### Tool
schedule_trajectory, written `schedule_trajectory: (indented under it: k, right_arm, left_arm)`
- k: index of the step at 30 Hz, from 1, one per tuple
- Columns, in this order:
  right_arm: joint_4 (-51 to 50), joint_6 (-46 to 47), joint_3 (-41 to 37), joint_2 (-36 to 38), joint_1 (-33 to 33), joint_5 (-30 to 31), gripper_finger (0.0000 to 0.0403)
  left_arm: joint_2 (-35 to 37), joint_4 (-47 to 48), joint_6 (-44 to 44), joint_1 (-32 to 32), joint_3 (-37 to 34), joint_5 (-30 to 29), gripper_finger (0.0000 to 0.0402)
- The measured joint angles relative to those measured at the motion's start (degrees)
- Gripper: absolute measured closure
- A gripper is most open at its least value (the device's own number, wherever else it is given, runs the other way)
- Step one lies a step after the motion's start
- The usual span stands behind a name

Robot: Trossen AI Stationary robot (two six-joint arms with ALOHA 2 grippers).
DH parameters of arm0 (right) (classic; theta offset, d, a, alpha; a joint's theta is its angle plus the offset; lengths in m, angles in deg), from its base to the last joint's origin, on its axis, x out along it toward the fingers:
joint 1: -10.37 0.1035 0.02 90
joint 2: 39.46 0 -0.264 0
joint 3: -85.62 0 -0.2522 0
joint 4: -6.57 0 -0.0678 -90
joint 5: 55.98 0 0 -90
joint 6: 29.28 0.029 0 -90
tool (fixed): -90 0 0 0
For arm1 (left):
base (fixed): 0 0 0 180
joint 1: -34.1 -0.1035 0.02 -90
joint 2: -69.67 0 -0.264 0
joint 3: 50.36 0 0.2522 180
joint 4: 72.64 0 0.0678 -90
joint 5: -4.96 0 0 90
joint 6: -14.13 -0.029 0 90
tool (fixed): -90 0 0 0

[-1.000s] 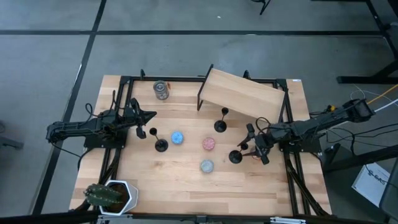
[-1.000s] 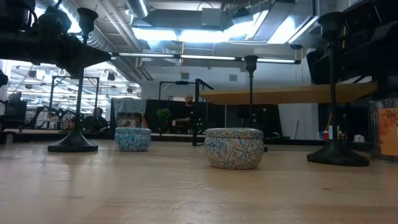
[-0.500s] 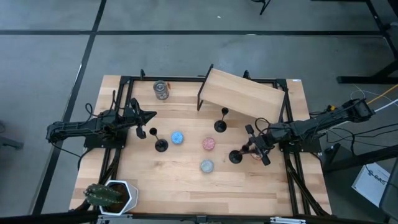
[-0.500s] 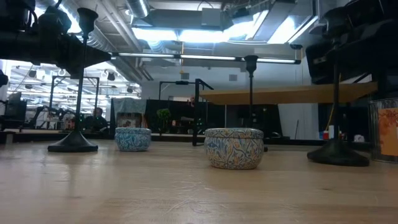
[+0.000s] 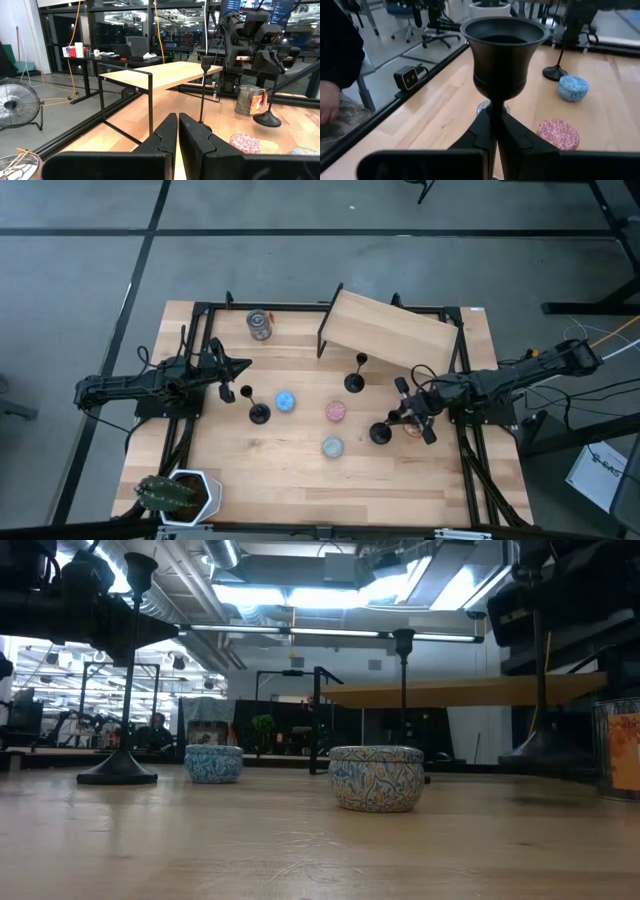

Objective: Pick & Place candle stick holders
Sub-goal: Put the bottom right black candle holder on the shelf

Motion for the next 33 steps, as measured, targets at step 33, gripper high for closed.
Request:
schedule_trajectory:
  k: [33]
  right_arm:
    - [-39.27, -8.64, 44.48, 0.19, -12.29, 0.18, 0.0386]
  left_arm:
    - [0.0, 0.0, 0.0, 0.02, 0.01, 0.0, 0.039]
